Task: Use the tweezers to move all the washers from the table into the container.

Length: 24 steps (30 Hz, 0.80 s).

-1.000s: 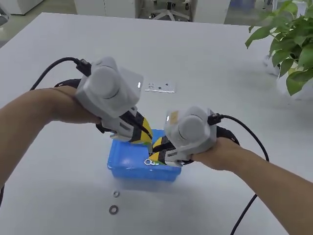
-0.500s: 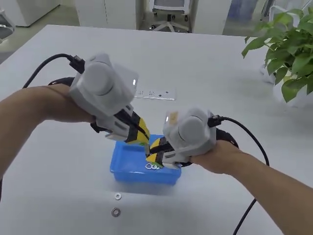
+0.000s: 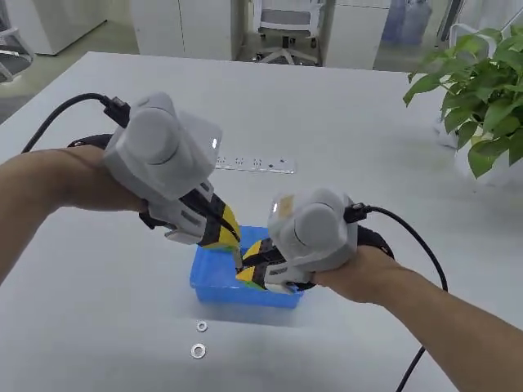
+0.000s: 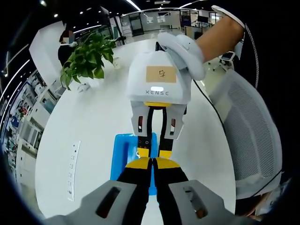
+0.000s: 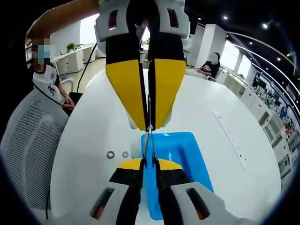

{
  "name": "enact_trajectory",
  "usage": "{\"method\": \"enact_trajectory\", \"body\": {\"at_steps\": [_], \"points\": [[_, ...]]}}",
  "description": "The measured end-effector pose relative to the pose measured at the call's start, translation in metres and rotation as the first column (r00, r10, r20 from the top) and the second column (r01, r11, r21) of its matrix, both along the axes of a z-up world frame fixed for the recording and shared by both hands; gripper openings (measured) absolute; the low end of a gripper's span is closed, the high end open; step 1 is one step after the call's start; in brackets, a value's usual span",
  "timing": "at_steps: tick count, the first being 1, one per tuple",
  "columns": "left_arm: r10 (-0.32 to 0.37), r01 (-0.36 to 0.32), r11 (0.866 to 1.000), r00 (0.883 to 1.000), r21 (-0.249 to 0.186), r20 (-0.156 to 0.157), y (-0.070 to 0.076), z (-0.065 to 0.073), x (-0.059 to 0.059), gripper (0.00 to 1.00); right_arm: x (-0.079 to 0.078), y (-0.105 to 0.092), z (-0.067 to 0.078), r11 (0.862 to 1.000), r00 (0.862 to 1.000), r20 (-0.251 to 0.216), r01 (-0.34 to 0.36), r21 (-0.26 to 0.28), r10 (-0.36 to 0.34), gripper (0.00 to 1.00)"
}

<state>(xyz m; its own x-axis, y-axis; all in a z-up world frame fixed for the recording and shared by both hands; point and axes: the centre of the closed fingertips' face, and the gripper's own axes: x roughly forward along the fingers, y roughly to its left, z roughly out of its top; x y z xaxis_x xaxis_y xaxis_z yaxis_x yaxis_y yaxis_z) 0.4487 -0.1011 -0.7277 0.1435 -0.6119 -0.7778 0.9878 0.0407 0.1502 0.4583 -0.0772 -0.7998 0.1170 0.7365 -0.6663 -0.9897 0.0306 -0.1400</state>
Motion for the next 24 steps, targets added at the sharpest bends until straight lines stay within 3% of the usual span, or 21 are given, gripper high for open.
{"method": "enact_trajectory", "body": {"at_steps": [24], "points": [[0.026, -0.026, 1.0, 0.998, 0.01, -0.055, 0.014, -0.025, -0.045, 0.06, -0.049, 0.016, -0.023, 0.998, 0.997, -0.057, -0.054, 0.013, 0.055, 0.12]]}}
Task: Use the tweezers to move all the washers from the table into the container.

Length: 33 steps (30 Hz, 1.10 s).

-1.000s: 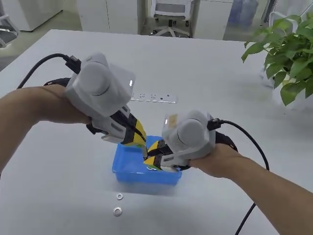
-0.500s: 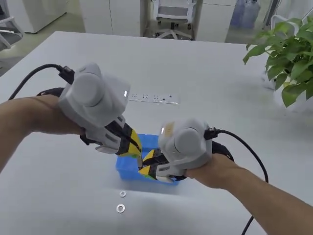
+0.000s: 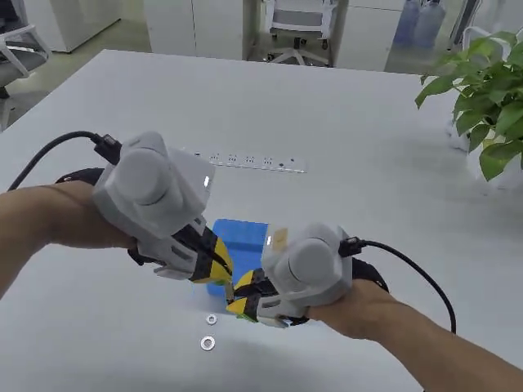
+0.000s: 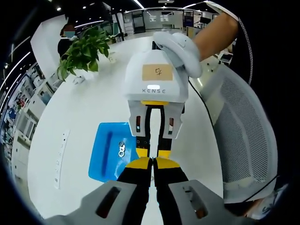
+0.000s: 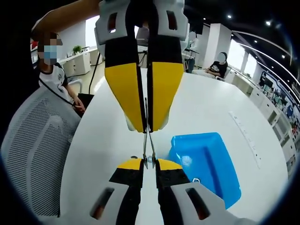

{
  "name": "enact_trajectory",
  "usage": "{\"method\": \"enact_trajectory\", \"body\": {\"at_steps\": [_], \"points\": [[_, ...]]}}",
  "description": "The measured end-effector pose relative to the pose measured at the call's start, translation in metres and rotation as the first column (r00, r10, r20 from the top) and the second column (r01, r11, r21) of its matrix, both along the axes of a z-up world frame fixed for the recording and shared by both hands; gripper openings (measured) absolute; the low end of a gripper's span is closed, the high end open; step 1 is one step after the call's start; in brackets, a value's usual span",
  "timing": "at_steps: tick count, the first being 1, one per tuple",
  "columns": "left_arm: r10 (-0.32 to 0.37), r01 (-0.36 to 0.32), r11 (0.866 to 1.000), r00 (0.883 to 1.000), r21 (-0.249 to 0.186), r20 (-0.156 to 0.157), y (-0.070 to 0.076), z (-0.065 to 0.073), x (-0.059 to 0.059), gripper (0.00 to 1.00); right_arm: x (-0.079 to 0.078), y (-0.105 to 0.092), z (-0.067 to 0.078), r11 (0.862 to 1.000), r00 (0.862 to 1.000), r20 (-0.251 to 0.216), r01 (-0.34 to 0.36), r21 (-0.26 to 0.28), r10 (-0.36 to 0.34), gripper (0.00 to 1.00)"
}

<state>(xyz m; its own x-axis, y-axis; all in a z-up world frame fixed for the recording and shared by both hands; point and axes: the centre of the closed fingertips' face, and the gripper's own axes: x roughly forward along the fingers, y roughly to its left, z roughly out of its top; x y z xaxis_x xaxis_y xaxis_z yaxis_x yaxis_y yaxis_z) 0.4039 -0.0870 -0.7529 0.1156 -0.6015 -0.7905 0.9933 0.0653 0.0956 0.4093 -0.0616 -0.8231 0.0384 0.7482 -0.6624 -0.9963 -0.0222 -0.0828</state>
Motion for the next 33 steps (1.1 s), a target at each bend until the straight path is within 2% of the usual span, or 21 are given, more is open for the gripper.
{"method": "enact_trajectory", "body": {"at_steps": [4, 17, 33], "points": [[0.008, -0.008, 1.0, 1.0, 0.002, -0.012, 0.003, -0.005, -0.005, 0.05, -0.006, 0.003, -0.006, 1.0, 1.0, -0.005, -0.011, 0.0, 0.011, 0.12], [0.024, -0.024, 1.0, 0.999, 0.002, -0.021, 0.011, -0.02, -0.017, 0.05, -0.018, 0.013, -0.02, 0.999, 0.999, -0.029, -0.035, 0.003, 0.036, 0.12], [0.034, -0.033, 0.999, 0.998, 0.008, -0.053, 0.022, -0.033, -0.024, 0.05, -0.028, 0.024, -0.031, 0.999, 0.997, -0.056, -0.046, 0.015, 0.047, 0.13]]}}
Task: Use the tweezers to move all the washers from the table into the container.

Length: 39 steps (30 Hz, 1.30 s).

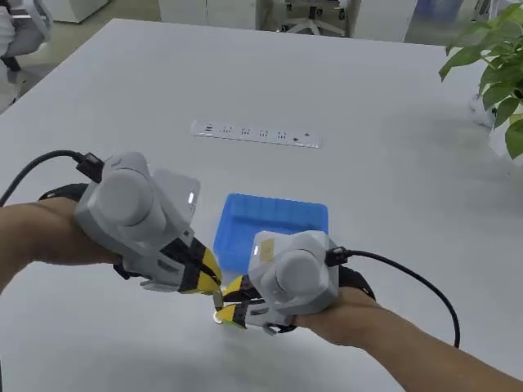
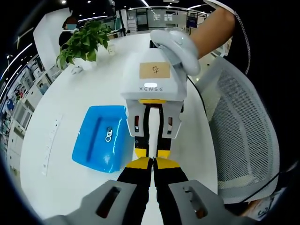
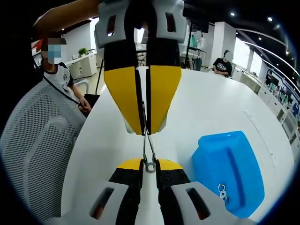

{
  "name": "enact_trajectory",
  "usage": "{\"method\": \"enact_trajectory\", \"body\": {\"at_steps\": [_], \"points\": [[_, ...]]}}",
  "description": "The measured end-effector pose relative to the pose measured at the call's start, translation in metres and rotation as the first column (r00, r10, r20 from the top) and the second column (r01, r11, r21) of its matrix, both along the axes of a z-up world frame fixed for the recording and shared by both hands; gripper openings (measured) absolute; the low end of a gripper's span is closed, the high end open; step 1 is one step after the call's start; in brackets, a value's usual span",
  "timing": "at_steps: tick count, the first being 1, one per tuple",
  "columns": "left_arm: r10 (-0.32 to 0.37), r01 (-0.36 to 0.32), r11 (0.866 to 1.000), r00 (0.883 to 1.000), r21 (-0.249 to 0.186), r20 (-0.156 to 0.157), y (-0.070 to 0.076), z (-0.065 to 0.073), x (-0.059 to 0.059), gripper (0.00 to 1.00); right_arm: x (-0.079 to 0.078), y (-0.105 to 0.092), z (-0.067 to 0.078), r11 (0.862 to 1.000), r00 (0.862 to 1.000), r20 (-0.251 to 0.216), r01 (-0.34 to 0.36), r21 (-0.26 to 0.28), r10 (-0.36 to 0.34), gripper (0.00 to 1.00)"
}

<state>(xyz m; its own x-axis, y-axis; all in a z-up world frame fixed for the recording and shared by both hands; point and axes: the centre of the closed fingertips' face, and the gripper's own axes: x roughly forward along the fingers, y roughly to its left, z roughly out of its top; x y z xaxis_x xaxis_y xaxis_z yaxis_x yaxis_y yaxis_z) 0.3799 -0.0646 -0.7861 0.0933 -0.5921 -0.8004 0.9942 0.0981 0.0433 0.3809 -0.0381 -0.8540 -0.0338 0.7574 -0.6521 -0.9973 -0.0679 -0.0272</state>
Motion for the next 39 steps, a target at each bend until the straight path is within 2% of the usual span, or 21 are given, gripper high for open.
{"method": "enact_trajectory", "body": {"at_steps": [3, 7, 16, 29, 39], "points": [[-0.001, 0.001, 1.0, 1.0, 0.005, -0.01, 0.0021, -0.0049, -0.0011, 0.05, -0.002, 0.0006, -0.0023, 1.0, 1.0, -0.003, -0.004, -0.003, 0.004, 0.13], [0.005, -0.005, 1.0, 1.0, -0.011, -0.02, 0.001, -0.004, -0.0023, 0.06, -0.0025, 0.0011, -0.0041, 1.0, 1.0, -0.009, 0.0, -0.004, 0.0, 0.13], [0.011, -0.011, 1.0, 1.0, -0.016, -0.022, 0.0012, -0.0014, -0.0028, 0.05, -0.0038, 0.0018, 0.0001, 1.0, 1.0, -0.006, 0.003, 0.009, -0.003, 0.14], [0.01, -0.01, 1.0, 0.999, -0.007, -0.031, 0.003, -0.0049, -0.005, 0.06, -0.0095, 0.0009, -0.0046, 1.0, 1.0, -0.007, -0.002, -0.003, 0.002, 0.15], [0.013, -0.013, 1.0, 0.999, -0.009, -0.034, 0.003, -0.0049, -0.0039, 0.05, -0.0069, 0.0024, -0.0043, 1.0, 1.0, 0.002, -0.003, -0.003, 0.003, 0.11]]}}
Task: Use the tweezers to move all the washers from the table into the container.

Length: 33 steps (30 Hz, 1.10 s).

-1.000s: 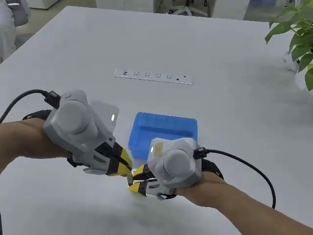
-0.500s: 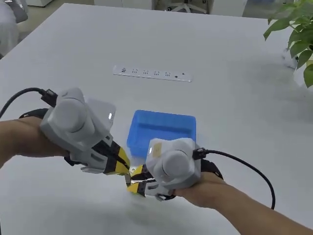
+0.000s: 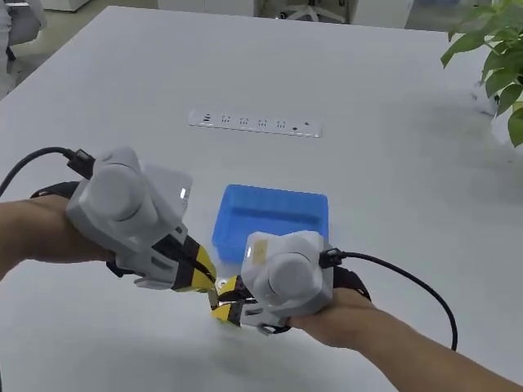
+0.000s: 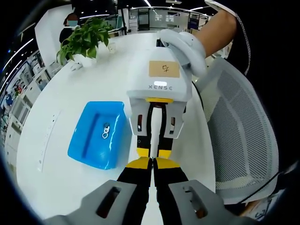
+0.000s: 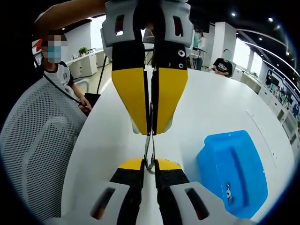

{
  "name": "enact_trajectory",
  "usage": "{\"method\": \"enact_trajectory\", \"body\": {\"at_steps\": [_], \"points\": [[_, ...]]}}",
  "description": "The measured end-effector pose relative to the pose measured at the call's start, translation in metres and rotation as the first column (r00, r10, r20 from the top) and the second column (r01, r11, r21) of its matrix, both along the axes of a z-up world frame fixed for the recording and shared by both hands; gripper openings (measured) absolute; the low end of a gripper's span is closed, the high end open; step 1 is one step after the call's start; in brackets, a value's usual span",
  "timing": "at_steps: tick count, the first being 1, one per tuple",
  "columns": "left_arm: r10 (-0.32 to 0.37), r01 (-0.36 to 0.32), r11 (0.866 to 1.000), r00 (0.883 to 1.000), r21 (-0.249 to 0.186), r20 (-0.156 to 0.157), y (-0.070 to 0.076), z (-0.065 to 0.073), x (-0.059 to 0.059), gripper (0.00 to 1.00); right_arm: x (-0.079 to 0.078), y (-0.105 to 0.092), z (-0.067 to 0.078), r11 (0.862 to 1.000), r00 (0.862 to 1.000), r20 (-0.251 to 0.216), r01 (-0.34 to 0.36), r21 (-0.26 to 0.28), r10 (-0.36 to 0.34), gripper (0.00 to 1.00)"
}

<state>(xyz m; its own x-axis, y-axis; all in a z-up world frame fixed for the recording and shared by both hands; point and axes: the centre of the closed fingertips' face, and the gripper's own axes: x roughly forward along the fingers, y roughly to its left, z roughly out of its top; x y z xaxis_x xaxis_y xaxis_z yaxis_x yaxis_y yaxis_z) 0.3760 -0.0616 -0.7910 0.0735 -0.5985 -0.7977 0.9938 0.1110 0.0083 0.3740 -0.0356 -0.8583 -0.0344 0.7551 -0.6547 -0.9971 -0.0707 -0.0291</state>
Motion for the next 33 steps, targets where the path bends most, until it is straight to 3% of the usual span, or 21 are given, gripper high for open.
{"method": "enact_trajectory", "body": {"at_steps": [20, 33], "points": [[-0.01, 0.01, 1.0, 1.0, 0.007, 0.007, 0.001, 0.001, -0.001, 0.05, -0.002, -0.001, 0.002, 1.0, 1.0, 0.009, 0.011, -0.01, -0.011, 0.09], [-0.005, 0.004, 1.0, 1.0, 0.009, 0.025, 0.001, 0.013, -0.003, 0.05, -0.003, -0.003, 0.015, 1.0, 0.999, 0.027, 0.02, -0.013, -0.02, 0.09]]}}
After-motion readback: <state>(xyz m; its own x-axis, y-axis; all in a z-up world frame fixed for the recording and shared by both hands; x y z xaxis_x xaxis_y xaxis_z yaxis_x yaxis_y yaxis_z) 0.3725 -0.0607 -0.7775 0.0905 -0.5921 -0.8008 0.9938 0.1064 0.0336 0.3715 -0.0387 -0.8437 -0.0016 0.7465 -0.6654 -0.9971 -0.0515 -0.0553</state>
